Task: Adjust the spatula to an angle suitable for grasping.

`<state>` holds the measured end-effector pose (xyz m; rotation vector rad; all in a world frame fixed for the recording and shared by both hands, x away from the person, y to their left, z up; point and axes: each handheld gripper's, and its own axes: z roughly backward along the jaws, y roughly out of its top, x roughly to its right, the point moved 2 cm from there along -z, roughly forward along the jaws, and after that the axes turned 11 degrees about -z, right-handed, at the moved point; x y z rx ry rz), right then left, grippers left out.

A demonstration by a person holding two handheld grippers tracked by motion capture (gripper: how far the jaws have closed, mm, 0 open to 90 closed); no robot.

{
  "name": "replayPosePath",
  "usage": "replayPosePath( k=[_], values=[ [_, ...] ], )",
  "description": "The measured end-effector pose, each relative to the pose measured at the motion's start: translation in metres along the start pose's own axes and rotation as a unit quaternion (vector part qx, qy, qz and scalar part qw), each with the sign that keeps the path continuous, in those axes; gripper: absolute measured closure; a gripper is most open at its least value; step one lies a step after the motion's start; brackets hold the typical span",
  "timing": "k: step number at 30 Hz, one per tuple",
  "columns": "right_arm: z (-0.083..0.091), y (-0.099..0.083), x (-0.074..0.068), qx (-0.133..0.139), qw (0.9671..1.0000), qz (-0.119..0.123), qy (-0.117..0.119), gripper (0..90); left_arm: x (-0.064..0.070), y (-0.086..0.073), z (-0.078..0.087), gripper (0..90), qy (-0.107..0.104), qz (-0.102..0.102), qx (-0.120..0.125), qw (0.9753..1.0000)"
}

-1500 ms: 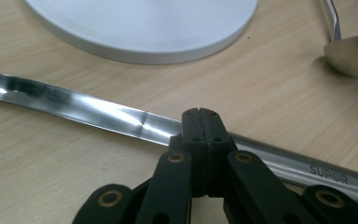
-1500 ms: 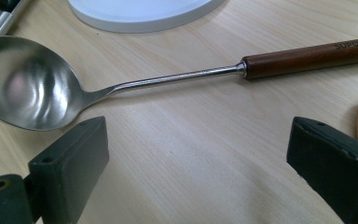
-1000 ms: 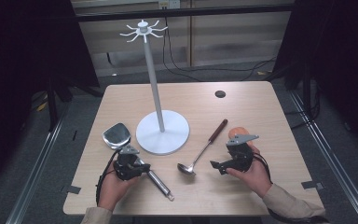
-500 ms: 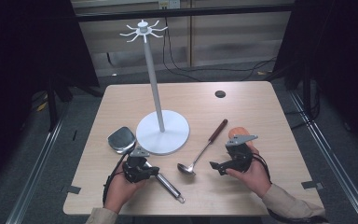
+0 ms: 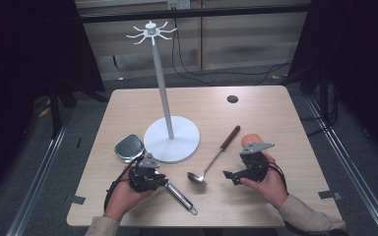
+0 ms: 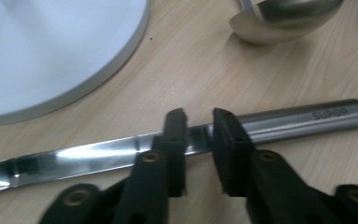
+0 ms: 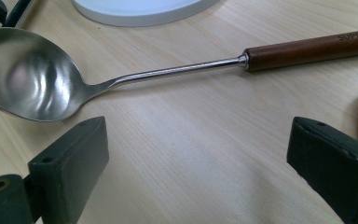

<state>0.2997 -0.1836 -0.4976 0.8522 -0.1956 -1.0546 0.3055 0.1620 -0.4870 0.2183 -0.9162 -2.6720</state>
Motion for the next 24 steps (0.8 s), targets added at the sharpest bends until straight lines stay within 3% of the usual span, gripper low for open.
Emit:
replayPosePath(
  k=[1, 6, 7, 9, 17, 18, 22, 24],
  values=[
    [0.0003, -0.0003, 0.0011, 0.002, 1.0000, 0.002, 0.000, 4.9, -0.0012, -0.0014, 0.0002, 67.4, 0.003, -0.021, -0.012, 0.9997],
    [0.0037, -0.0022, 0.0035, 0.004, 1.0000, -0.004, -0.005, 4.9, -0.0022, -0.0011, -0.0027, 51.7, -0.003, -0.070, -0.024, 0.9972],
    [0.0042, -0.0025, 0.0041, 0.005, 1.0000, -0.003, -0.006, 4.9, -0.0002, -0.0006, -0.0047, 50.3, -0.002, -0.053, -0.009, 0.9985],
    [0.0049, -0.0036, 0.0044, 0.002, 1.0000, -0.006, -0.006, 4.9, -0.0026, -0.0010, -0.0035, 48.6, -0.006, -0.074, -0.022, 0.9970],
    [0.0055, -0.0061, 0.0062, -0.001, 0.9999, -0.007, -0.008, 4.9, -0.0047, -0.0016, -0.0047, 45.4, -0.014, -0.076, -0.012, 0.9969],
    [0.0057, -0.0061, 0.0062, -0.001, 0.9999, -0.007, -0.008, 4.9, -0.0058, -0.0018, -0.0046, 45.3, -0.015, -0.086, -0.015, 0.9961],
    [0.0064, -0.0059, 0.0066, 0.002, 0.9999, -0.009, -0.011, 4.9, -0.0045, -0.0009, -0.0059, 43.0, -0.019, -0.084, -0.011, 0.9962],
    [0.0064, -0.0059, 0.0065, 0.002, 0.9999, -0.007, -0.011, 4.9, -0.0035, 0.0001, -0.0065, 42.7, -0.020, -0.094, -0.014, 0.9953]
  ],
)
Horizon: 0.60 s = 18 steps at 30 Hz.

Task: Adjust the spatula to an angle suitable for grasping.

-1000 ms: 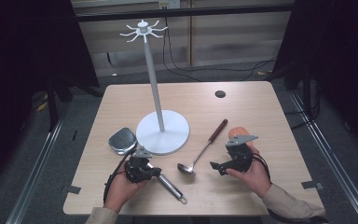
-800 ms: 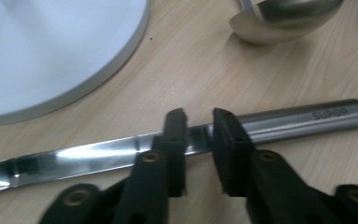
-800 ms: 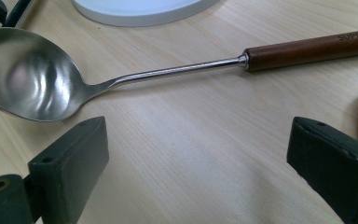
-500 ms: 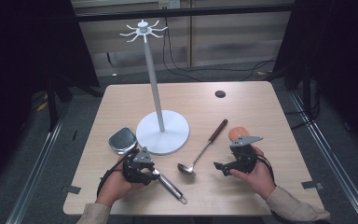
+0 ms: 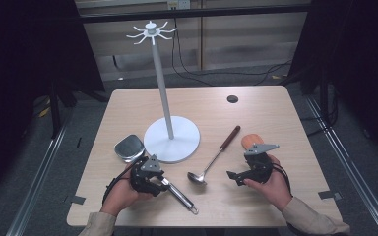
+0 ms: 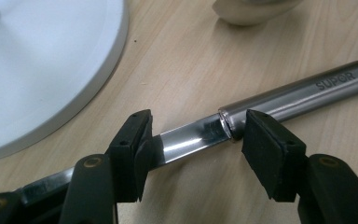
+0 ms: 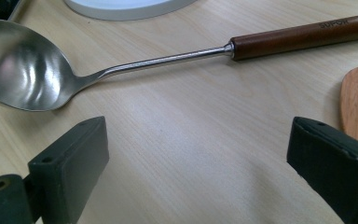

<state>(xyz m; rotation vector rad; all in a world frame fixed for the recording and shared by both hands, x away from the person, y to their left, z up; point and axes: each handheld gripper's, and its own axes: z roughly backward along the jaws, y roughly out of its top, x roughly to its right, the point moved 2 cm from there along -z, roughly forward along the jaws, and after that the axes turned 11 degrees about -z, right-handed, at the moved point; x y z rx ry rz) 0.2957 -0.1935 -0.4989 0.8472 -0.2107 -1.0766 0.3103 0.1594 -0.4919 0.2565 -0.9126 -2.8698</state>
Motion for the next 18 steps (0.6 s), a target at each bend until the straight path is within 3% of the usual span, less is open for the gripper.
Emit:
replayPosePath(
  k=[3, 4, 6, 10, 11, 13, 18],
  values=[
    [-0.0001, 0.0000, -0.0004, -0.001, 1.0000, 0.003, 0.002, 4.9, 0.0022, 0.0004, -0.0014, 42.2, -0.003, 0.011, 0.014, 0.9998],
    [-0.0001, 0.0000, -0.0006, -0.001, 1.0000, 0.002, 0.003, 4.9, 0.0005, -0.0004, 0.0002, 42.2, -0.009, -0.002, 0.005, 0.9999],
    [-0.0002, 0.0000, -0.0008, 0.001, 1.0000, 0.002, 0.003, 4.9, -0.0002, -0.0018, -0.0003, 41.8, -0.007, 0.004, 0.014, 0.9999],
    [-0.0002, -0.0001, -0.0001, 0.000, 1.0000, 0.002, 0.001, 4.9, -0.0002, -0.0008, -0.0007, 40.9, -0.006, -0.001, 0.009, 0.9999],
    [-0.0005, -0.0002, 0.0000, -0.001, 1.0000, 0.001, 0.002, 4.9, 0.0003, 0.0001, -0.0004, 40.9, -0.010, 0.002, 0.006, 0.9999],
    [-0.0012, -0.0002, -0.0005, -0.001, 1.0000, 0.001, 0.004, 4.9, 0.0051, 0.0036, -0.0028, 45.9, -0.016, 0.019, 0.022, 0.9994],
    [-0.0007, 0.0004, -0.0010, -0.001, 1.0000, 0.000, 0.002, 4.9, 0.0094, 0.0063, -0.0047, 45.8, -0.020, 0.008, 0.027, 0.9994]
  ],
)
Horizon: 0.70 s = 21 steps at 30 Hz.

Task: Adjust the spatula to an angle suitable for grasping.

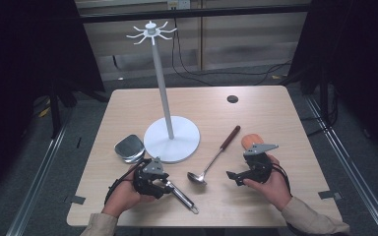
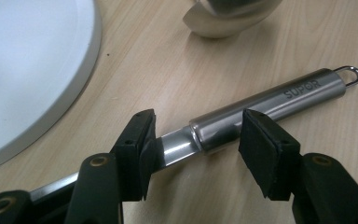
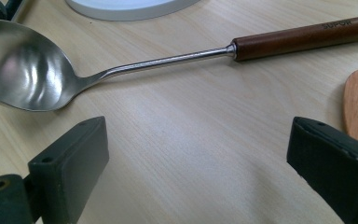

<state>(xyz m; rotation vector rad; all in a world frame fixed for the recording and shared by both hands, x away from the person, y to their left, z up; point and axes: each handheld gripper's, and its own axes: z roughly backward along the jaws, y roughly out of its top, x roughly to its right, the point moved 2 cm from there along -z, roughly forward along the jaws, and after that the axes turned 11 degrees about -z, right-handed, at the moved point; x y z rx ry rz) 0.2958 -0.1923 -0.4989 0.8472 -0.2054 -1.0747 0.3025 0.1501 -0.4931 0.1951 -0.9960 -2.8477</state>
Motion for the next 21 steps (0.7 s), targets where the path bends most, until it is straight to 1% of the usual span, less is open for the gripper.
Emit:
replayPosePath(
  k=[1, 2, 4, 5, 7, 8, 9, 10, 11, 13, 15, 17, 18, 19, 20, 21],
  values=[
    [0.000, 0.000, 0.000, 0.000, 1.0000, -0.001, 0.001, 4.9, 0.000, 0.000, 0.000, 45.7, 0.001, 0.001, 0.000, 1.0000],
    [0.000, 0.000, 0.000, 0.000, 1.0000, 0.000, 0.003, 4.9, 0.000, 0.000, -0.001, 45.6, -0.002, 0.001, 0.008, 1.0000],
    [0.000, 0.000, 0.000, 0.000, 1.0000, -0.003, 0.004, 4.9, 0.000, 0.000, 0.000, 46.3, 0.001, 0.001, 0.001, 1.0000],
    [0.000, 0.000, 0.000, 0.001, 1.0000, -0.004, 0.004, 4.9, 0.000, 0.000, 0.000, 47.3, 0.000, 0.004, 0.005, 1.0000],
    [0.000, 0.000, 0.000, 0.001, 1.0000, -0.002, 0.005, 4.9, 0.000, -0.001, 0.000, 53.1, -0.003, 0.007, 0.007, 0.9999],
    [0.000, 0.000, 0.000, 0.002, 1.0000, -0.001, 0.004, 4.9, -0.001, -0.001, 0.001, 57.8, -0.006, 0.012, 0.009, 0.9999],
    [0.000, 0.000, 0.000, 0.001, 1.0000, -0.002, 0.005, 4.9, 0.000, 0.000, 0.001, 60.2, -0.012, 0.025, 0.007, 0.9996],
    [0.000, 0.000, 0.000, 0.001, 1.0000, -0.003, 0.005, 4.9, 0.000, 0.000, 0.001, 64.4, -0.019, 0.024, 0.014, 0.9994],
    [0.000, 0.000, 0.000, 0.000, 1.0000, -0.002, 0.004, 4.9, 0.001, 0.000, 0.001, 68.0, -0.024, 0.019, 0.010, 0.9995],
    [-0.001, 0.001, 0.000, 0.001, 1.0000, -0.001, 0.005, 4.9, 0.002, 0.001, 0.001, 69.6, -0.024, 0.027, 0.008, 0.9993],
    [-0.001, 0.001, 0.000, 0.001, 1.0000, 0.001, 0.006, 4.9, 0.002, 0.002, 0.001, 70.3, -0.025, 0.031, 0.006, 0.9992],
    [-0.002, 0.002, -0.001, 0.000, 1.0000, 0.001, 0.006, 4.9, 0.003, 0.002, 0.000, 72.5, -0.026, 0.047, 0.013, 0.9985],
    [-0.002, 0.001, -0.002, 0.001, 1.0000, 0.001, 0.005, 4.9, 0.004, 0.003, -0.002, 73.1, -0.030, 0.057, 0.018, 0.9978],
    [-0.002, 0.001, -0.002, 0.000, 1.0000, 0.001, 0.005, 4.9, 0.005, 0.005, -0.004, 73.8, -0.031, 0.061, 0.024, 0.9974],
    [-0.002, 0.001, -0.002, -0.001, 1.0000, 0.001, 0.005, 4.9, 0.006, 0.007, -0.005, 74.6, -0.034, 0.063, 0.023, 0.9971],
    [-0.002, 0.001, -0.002, -0.001, 1.0000, 0.000, 0.006, 4.9, 0.008, 0.010, -0.007, 75.3, -0.037, 0.058, 0.022, 0.9974]
  ],
)
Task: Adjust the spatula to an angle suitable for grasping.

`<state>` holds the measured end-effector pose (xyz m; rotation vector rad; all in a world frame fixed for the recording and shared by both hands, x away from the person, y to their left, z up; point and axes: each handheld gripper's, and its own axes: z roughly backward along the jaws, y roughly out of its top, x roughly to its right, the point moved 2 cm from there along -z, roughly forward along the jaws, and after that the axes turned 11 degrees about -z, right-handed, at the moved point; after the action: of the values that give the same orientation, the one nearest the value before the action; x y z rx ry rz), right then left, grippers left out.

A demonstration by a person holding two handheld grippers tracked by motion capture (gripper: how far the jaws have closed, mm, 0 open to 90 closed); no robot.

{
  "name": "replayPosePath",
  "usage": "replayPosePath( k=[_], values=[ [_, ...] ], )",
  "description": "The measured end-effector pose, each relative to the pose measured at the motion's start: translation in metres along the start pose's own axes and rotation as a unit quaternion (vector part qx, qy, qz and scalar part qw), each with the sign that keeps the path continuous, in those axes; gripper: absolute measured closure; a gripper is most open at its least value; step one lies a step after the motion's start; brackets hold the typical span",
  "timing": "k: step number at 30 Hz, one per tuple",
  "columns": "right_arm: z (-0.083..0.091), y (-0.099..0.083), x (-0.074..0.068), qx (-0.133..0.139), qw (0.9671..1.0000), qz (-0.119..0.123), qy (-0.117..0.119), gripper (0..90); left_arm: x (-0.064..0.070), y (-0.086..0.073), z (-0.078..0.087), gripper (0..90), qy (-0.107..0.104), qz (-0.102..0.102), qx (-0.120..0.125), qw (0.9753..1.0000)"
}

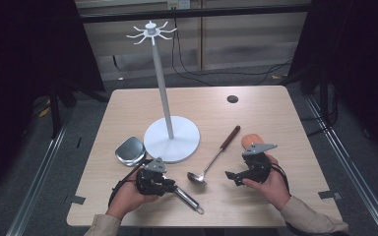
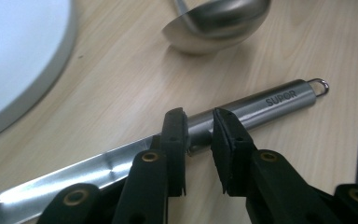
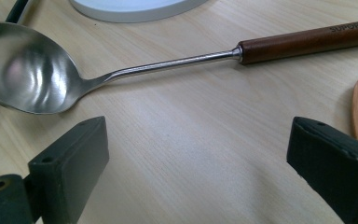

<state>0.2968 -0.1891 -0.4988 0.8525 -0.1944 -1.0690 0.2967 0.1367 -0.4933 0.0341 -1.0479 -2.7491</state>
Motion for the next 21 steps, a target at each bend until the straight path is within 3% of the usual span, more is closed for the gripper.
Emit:
replayPosePath(
  k=[1, 4, 5, 6, 7, 10, 12, 13, 15, 18, 19, 20, 21],
  values=[
    [0.000, 0.000, 0.000, 0.000, 1.0000, 0.000, 0.001, 4.9, 0.004, 0.003, -0.005, 75.6, -0.008, 0.001, 0.013, 0.9999],
    [0.001, 0.000, 0.000, 0.002, 1.0000, 0.001, -0.001, 4.9, 0.007, 0.010, -0.009, 73.2, -0.014, -0.028, -0.001, 0.9995],
    [0.001, 0.000, 0.001, 0.003, 1.0000, 0.002, 0.000, 4.9, 0.006, 0.011, -0.008, 68.1, -0.008, -0.043, -0.005, 0.9990],
    [0.001, 0.000, 0.001, 0.003, 1.0000, 0.001, 0.001, 4.9, 0.005, 0.010, -0.007, 63.7, 0.005, -0.044, -0.006, 0.9990],
    [0.002, 0.000, 0.001, 0.005, 1.0000, 0.001, 0.001, 4.9, 0.003, 0.008, -0.004, 60.3, 0.006, -0.054, -0.008, 0.9985],
    [0.003, 0.000, 0.002, 0.005, 1.0000, 0.000, -0.001, 4.9, -0.006, -0.001, 0.005, 44.4, 0.029, -0.052, -0.005, 0.9982],
    [0.002, -0.001, 0.003, 0.005, 1.0000, -0.003, 0.000, 4.9, -0.010, -0.007, 0.005, 35.5, 0.041, -0.060, -0.006, 0.9973],
    [0.002, -0.001, 0.003, 0.003, 1.0000, -0.001, 0.000, 4.9, -0.011, -0.008, 0.003, 31.2, 0.043, -0.054, -0.004, 0.9976],
    [0.002, -0.002, 0.003, 0.003, 1.0000, -0.003, -0.002, 4.9, -0.013, -0.010, -0.002, 28.6, 0.043, -0.060, -0.003, 0.9973],
    [0.003, -0.002, 0.004, 0.006, 1.0000, -0.001, -0.001, 4.9, -0.015, -0.010, -0.008, 27.3, 0.040, -0.082, -0.018, 0.9956],
    [0.004, -0.002, 0.003, 0.005, 1.0000, -0.004, 0.000, 4.9, -0.016, -0.009, -0.006, 26.5, 0.039, -0.091, -0.033, 0.9945],
    [0.004, -0.002, 0.003, 0.004, 1.0000, -0.004, -0.001, 4.9, -0.014, -0.010, -0.009, 26.8, 0.038, -0.073, -0.011, 0.9965],
    [0.005, -0.002, 0.003, 0.003, 1.0000, -0.005, 0.000, 4.9, -0.015, -0.009, -0.009, 27.1, 0.037, -0.072, -0.006, 0.9967]
  ],
)
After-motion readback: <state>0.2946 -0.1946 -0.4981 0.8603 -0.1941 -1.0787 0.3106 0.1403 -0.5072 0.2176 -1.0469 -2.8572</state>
